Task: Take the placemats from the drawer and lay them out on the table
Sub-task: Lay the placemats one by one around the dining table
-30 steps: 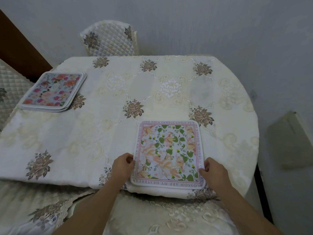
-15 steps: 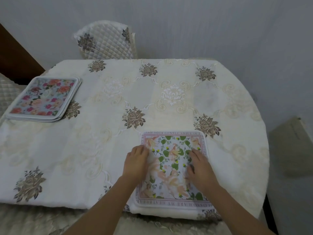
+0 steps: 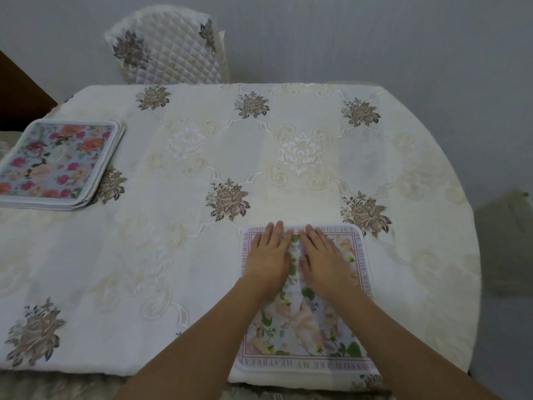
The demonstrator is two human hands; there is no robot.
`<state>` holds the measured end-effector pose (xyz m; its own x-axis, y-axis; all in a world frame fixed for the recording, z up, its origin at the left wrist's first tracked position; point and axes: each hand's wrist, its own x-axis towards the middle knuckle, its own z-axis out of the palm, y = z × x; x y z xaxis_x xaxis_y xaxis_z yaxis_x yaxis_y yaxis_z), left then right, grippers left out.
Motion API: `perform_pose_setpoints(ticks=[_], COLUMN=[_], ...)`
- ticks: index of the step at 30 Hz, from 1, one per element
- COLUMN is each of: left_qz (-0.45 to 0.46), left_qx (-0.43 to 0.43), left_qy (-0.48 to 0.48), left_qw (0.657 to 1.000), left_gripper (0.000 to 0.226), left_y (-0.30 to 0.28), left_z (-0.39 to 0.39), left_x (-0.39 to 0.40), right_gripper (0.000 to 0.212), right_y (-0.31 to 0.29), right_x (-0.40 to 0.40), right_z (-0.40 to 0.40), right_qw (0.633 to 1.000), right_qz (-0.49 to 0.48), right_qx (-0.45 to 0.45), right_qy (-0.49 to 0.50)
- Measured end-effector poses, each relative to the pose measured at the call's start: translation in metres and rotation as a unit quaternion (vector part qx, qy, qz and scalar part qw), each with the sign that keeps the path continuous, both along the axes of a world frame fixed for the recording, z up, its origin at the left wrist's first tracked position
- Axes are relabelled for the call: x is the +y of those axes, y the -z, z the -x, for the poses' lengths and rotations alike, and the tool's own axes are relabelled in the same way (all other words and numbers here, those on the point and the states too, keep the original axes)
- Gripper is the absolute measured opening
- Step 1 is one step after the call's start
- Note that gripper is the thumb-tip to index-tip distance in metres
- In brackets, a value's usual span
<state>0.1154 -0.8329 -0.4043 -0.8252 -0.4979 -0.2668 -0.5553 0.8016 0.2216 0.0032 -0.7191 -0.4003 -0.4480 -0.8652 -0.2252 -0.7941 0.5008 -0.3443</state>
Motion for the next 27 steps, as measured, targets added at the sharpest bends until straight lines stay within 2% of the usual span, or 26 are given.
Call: perform_pose_setpoints(ticks=[6, 11, 18, 22, 27], left_qz=[-0.012, 0.012, -0.018, -0.013, -0.022], left_qx=[0.041, -0.006, -0.014, 0.0, -0.008], left_qy=[-0.05, -0.09, 0.002, -0.047, -0.094], left_qw=[0.998, 0.996, 1.0, 0.999, 0.995], left_gripper=[0.054, 0.057, 0.063, 0.054, 0.055], left_y=[0.005, 0.0, -0.001, -0.002, -0.006], left_z=[-0.031, -0.032, 0.0, -0.015, -0.032], left_x=[-0.023, -0.021, 0.015, 0.007, -0.009], right_gripper=[0.058, 0.057, 0.054, 0.057, 0.061], right_y=[-0.004, -0.009, -0.007, -0.005, -0.007], right_x=[0.022, 0.025, -0.008, 0.011, 0.044], right_z=[0.022, 0.025, 0.0, 0.014, 0.046], right_qw=[0.998, 0.993, 0.999, 0.999, 0.996], right_qz=[-0.041, -0.053, -0.034, -0.038, -0.063], right_qx=[0.009, 0.026, -0.012, 0.013, 0.018], right_qy=[0.057, 0.098, -0.026, 0.017, 0.065])
